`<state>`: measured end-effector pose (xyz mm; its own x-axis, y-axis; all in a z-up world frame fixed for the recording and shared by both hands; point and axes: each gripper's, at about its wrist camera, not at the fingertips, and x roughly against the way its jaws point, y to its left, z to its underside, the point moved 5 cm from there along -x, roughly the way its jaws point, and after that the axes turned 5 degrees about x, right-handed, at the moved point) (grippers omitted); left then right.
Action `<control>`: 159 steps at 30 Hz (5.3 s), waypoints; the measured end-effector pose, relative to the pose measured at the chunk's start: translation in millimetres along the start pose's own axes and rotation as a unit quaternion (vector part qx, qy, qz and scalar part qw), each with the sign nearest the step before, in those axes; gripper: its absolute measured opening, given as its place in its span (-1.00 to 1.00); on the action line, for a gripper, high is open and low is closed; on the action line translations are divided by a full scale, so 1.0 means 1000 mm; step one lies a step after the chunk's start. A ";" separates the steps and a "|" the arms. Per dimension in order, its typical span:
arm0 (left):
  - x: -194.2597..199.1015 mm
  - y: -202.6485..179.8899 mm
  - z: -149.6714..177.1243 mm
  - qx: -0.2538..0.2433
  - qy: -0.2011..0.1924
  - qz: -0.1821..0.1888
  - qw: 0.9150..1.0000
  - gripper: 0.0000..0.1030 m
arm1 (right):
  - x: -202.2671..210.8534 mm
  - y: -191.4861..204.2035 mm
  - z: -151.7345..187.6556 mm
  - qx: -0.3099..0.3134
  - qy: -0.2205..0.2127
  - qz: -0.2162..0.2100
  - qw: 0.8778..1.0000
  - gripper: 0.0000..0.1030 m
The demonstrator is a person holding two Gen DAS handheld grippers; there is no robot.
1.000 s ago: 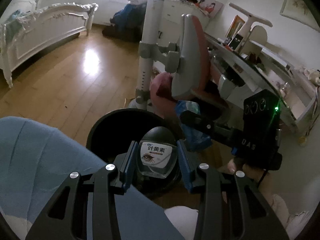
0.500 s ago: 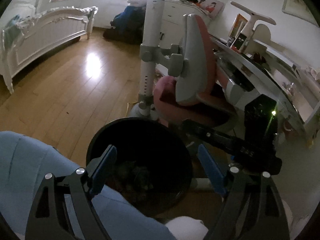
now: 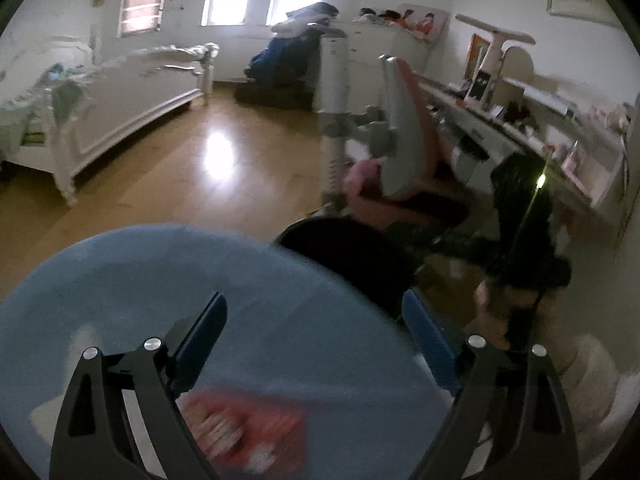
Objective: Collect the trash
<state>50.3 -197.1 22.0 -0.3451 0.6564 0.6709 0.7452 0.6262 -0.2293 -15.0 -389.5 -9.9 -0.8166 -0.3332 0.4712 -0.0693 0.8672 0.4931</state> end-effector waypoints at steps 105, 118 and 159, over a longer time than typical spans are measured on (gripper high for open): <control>0.133 0.093 0.076 0.142 -0.149 -0.203 0.957 0.89 | -0.002 0.184 0.038 0.114 0.015 -0.073 0.991 0.63; 0.188 0.140 0.154 0.196 -0.188 -0.294 0.916 0.90 | -0.056 0.273 0.082 0.238 -0.029 0.039 0.970 0.90; 0.189 0.152 0.167 0.214 -0.180 -0.342 0.897 0.90 | -0.049 0.232 0.074 0.240 -0.143 0.078 0.957 0.90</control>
<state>3.3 92.2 -4.0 -0.8577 0.1014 0.5041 0.0280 0.9881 -0.1512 -33.8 -144.4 27.6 -0.9570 -0.1302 0.2593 -0.1326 0.9911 0.0080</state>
